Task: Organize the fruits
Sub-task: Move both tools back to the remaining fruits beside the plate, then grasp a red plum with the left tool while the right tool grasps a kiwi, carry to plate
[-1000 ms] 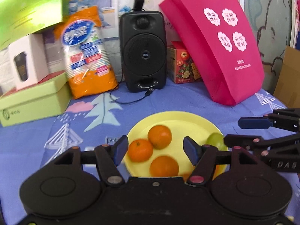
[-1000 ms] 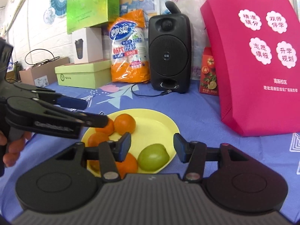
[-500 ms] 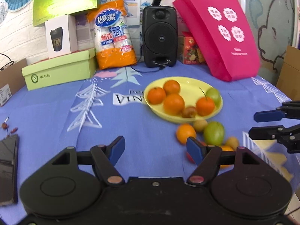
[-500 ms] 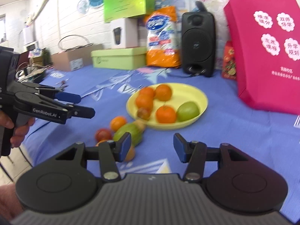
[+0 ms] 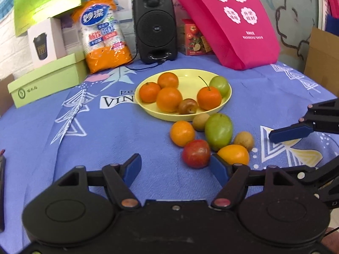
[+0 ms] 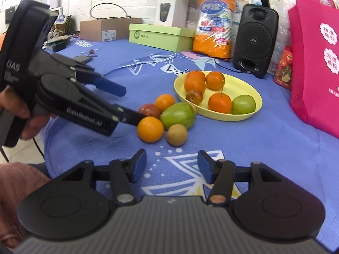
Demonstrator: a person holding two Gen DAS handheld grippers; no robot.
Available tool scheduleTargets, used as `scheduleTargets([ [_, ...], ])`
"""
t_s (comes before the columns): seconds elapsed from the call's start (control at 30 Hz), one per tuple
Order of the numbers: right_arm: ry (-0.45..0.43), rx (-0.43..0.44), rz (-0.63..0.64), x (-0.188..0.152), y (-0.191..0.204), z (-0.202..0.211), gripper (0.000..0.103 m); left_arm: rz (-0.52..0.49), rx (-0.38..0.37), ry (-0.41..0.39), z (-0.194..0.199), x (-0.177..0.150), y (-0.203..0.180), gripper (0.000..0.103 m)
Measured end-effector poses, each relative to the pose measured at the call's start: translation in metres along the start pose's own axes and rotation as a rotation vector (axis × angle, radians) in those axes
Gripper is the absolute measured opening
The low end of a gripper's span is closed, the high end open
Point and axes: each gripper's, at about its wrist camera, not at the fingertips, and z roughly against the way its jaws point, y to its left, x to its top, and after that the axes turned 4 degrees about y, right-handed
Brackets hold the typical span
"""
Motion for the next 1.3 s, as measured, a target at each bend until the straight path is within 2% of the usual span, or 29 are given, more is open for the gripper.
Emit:
scheduleTargets([
  [0.17,-0.010,0.019,-0.019,0.000,-0.005,-0.007,0.055,0.027,-0.048,0.011,-0.010,0.005,-0.001,0.069],
  [0.27,-0.018,0.021,-0.024,0.002,-0.006,-0.010,0.055,0.070,-0.106,0.018,-0.018,0.005,0.005,0.055],
  [0.33,-0.021,0.021,-0.025,0.003,-0.007,-0.013,0.055,0.077,-0.116,0.018,-0.020,0.005,0.007,0.051],
  [0.4,-0.023,0.022,-0.022,0.003,-0.007,-0.014,0.055,0.076,-0.130,0.017,-0.019,0.005,0.008,0.032],
  [0.43,-0.023,0.024,-0.022,0.003,-0.008,-0.014,0.055,0.081,-0.131,0.017,-0.018,0.005,0.008,0.031],
  [0.77,-0.029,0.001,-0.034,0.007,-0.010,-0.010,0.054,0.097,-0.072,0.024,-0.007,-0.003,0.020,0.030],
  [0.8,-0.030,-0.007,-0.046,0.008,-0.012,-0.010,0.051,0.102,-0.073,0.025,-0.007,-0.003,0.021,0.031],
  [0.83,-0.029,-0.013,-0.056,0.009,-0.014,-0.010,0.043,0.110,-0.076,0.026,-0.007,-0.004,0.023,0.031],
  [0.9,-0.016,-0.027,-0.067,0.010,-0.019,-0.014,0.033,0.115,-0.076,0.026,-0.006,-0.004,0.023,0.031],
  [1.23,-0.010,0.002,-0.057,0.022,-0.013,-0.038,0.033,0.112,-0.066,0.024,-0.006,-0.007,0.019,0.031],
  [1.3,-0.010,0.002,-0.053,0.022,-0.011,-0.039,0.028,0.110,-0.065,0.023,-0.006,-0.007,0.019,0.031],
])
